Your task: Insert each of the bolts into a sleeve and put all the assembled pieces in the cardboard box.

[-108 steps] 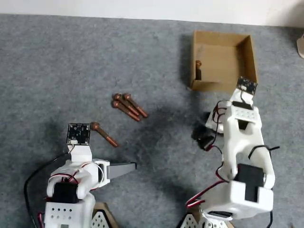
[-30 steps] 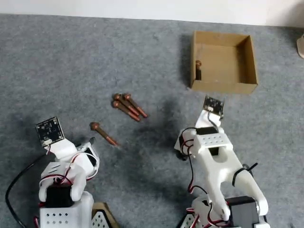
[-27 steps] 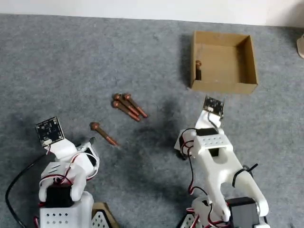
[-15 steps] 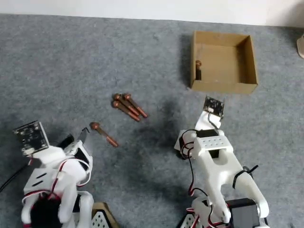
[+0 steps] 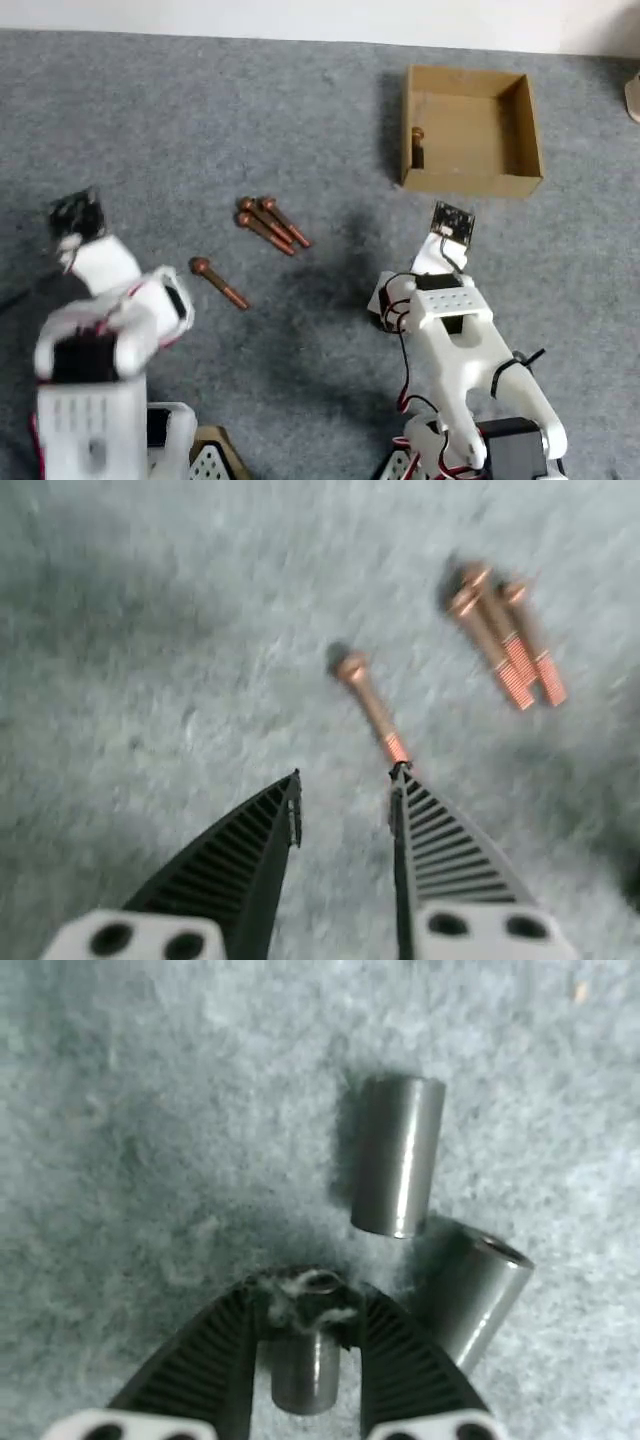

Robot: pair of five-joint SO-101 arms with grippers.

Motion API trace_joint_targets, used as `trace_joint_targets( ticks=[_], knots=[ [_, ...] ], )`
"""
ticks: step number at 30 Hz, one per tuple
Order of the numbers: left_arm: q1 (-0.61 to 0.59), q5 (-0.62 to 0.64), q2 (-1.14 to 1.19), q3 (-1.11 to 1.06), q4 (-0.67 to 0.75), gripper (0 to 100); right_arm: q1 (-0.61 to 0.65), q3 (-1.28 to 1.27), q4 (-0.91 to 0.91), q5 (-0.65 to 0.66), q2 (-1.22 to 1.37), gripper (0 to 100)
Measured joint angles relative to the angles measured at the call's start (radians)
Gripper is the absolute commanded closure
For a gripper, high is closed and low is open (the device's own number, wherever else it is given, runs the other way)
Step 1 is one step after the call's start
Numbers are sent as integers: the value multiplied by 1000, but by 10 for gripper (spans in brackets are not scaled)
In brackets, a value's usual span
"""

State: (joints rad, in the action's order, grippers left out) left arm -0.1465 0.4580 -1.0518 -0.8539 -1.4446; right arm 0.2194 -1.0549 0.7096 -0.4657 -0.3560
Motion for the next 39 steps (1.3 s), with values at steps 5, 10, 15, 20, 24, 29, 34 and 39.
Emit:
trace_joint_targets(
  ticks=[5,10,15,20,24,29,34,39],
  knots=[
    [20,126,233,6,86,849,-2,0,-2,0,0,994],
    [60,295,351,-35,276,849,-2,-2,-2,0,0,994],
    [68,391,428,-54,417,851,-3,-17,-11,0,-5,994],
    [72,431,554,-54,491,852,-3,-21,-14,0,-5,994],
    [72,431,666,-54,540,852,-3,-21,-14,0,-5,994],
    [72,434,755,-54,585,853,-3,-21,-14,0,-5,994],
    [78,434,827,-48,646,853,-3,-21,-14,0,-5,994],
    [75,434,901,-48,720,853,-3,-21,-14,0,-11,994]
  ],
)
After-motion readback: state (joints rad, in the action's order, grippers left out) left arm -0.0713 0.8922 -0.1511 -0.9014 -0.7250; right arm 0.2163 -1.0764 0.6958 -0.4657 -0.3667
